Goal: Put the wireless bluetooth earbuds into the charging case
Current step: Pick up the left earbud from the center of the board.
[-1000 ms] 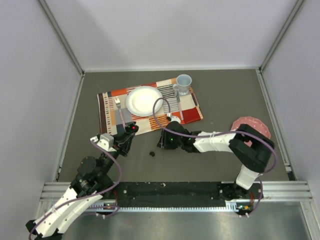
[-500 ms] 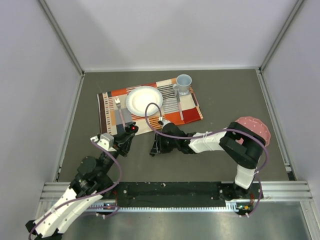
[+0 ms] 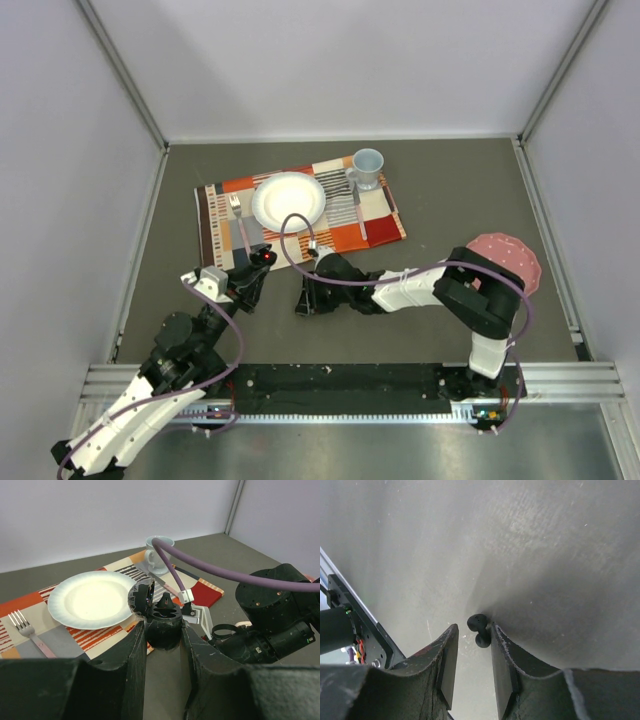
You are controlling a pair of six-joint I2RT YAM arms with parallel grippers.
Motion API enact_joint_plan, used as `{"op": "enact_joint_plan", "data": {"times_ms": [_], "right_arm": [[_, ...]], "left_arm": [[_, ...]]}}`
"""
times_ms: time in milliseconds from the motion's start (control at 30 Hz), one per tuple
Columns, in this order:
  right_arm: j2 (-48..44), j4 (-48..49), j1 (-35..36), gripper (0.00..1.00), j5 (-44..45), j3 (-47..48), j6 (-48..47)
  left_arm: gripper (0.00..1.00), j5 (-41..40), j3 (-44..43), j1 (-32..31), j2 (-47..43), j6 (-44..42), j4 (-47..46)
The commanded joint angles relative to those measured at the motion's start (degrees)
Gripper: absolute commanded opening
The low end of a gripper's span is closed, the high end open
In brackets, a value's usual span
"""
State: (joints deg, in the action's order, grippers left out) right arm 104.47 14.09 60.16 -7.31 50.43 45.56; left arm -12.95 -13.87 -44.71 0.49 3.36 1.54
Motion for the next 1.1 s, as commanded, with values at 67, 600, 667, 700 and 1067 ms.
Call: {"op": "enact_joint_plan", "data": {"times_ms": [67, 600, 667, 700, 1067], "right_arm": [[-0.2, -2.2, 1.6, 0.31, 3.4, -1.2, -0.6], [-3.9, -3.0, 1.6, 0.0, 7.1, -0.7, -1.2], [-6.1, -4.2, 1.6, 0.0, 7.1, -1.0, -0.4], [-7.5, -4.8, 1.6, 0.0, 7.1, -1.3, 0.7], [-29.0, -28.3, 1.6, 0.0, 17.2, 7.8, 9.5]], "left_arm": [[0.0, -0.6, -2.0, 0.1, -9.6, 0.7, -1.8], [0.0, -1.3, -1.9, 0.1, -9.6, 0.5, -1.9], [0.0, -1.0, -1.3, 0.1, -9.6, -0.5, -2.8], [0.0, -0.2, -0.6, 0.1, -9.5, -0.9, -3.2], [0.0, 7.1, 8.2, 0.1, -9.3, -10.3, -17.5]]}}
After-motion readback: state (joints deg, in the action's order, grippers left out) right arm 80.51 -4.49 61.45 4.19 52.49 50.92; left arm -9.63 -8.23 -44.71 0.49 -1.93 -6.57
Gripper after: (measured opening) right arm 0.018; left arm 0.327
